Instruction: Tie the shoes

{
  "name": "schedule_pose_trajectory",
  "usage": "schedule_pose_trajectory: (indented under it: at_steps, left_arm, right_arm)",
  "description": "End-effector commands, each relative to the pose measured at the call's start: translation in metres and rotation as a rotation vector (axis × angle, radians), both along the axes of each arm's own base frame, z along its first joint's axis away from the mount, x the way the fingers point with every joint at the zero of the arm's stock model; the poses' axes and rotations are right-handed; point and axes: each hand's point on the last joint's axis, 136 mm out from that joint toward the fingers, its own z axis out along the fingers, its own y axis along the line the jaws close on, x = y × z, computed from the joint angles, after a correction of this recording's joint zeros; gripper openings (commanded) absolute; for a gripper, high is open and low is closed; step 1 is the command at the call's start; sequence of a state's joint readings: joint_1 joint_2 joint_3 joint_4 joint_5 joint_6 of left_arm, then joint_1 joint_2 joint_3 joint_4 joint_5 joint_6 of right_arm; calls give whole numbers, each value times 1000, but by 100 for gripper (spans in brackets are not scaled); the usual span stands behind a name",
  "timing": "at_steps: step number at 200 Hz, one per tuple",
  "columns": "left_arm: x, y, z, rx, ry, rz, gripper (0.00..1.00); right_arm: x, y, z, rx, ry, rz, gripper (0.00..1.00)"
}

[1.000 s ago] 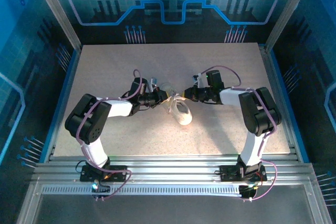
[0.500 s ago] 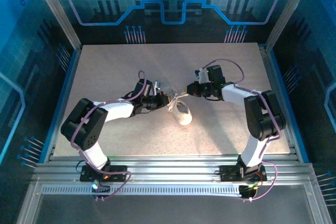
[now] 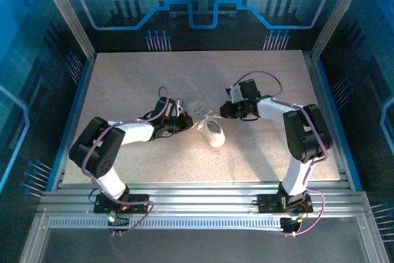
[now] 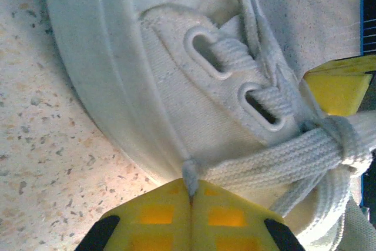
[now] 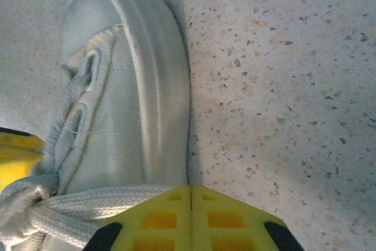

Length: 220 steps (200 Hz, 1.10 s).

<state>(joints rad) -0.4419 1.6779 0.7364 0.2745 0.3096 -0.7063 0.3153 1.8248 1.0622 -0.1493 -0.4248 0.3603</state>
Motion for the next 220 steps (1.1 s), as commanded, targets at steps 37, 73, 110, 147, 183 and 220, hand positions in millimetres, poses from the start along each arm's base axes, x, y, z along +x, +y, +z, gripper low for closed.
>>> schedule_pose_trajectory:
  at_steps: [37, 73, 110, 147, 183, 220]
  left_arm:
    - [-8, 7, -3, 16, 4, -1, 0]
    - [-4, 1, 8, 3, -18, -18, 0]
    - [-3, 7, 25, 57, -57, -34, 40]
    - [-5, 17, 47, 124, -117, -48, 42]
    - [1, 15, 69, 182, -175, -90, 40]
    - [18, -7, 84, 148, -207, -149, 36]
  right_arm:
    - [3, -11, -16, -88, 30, -3, 0]
    - [5, -11, 4, -30, -6, -17, 24]
    - [10, -40, 34, 50, -6, -98, 43]
    - [3, -45, 68, 34, -59, -94, 41]
    - [-18, 8, 87, 104, -98, 83, 38]
    - [-35, 43, 73, 58, -90, 232, 37]
